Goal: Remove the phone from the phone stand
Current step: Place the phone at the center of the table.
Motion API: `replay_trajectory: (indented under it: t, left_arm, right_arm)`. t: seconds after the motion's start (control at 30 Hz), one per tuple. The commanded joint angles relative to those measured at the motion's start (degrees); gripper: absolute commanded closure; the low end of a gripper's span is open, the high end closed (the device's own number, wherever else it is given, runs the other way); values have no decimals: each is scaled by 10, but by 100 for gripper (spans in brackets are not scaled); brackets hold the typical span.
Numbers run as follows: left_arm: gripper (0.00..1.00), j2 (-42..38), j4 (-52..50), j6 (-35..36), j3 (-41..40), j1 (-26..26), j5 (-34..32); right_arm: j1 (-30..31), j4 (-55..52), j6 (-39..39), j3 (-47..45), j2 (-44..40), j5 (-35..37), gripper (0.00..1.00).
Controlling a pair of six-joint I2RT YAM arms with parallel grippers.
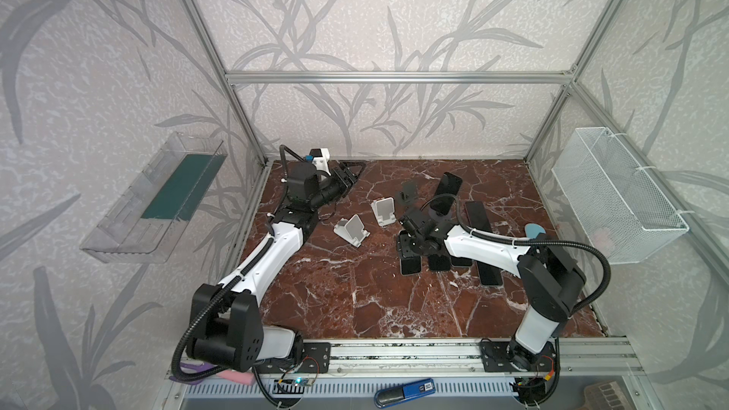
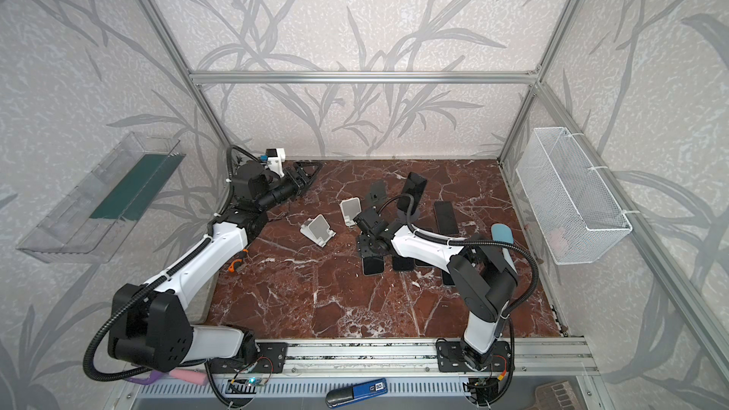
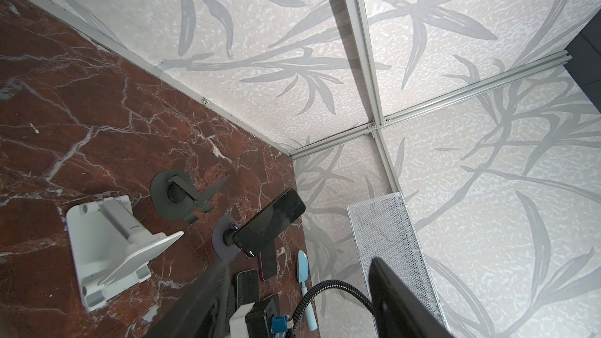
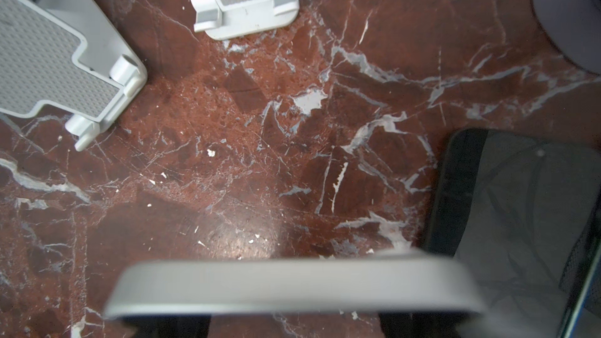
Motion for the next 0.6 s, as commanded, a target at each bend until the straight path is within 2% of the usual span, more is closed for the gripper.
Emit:
replay_trajectory:
  t: [0.0, 0.33, 0.57]
  left_arm:
    - [31, -18, -2, 10, 4, -3, -6]
    - [31, -16, -2, 7, 3, -4, -5]
    - [32, -19, -3, 7, 4, -5, -6]
  right_arm:
    - [-2, -6, -6, 19, 15, 0, 28]
    - [-11, 7, 5, 31, 52, 27, 28]
    - [-14, 5, -20, 44, 73, 24, 26]
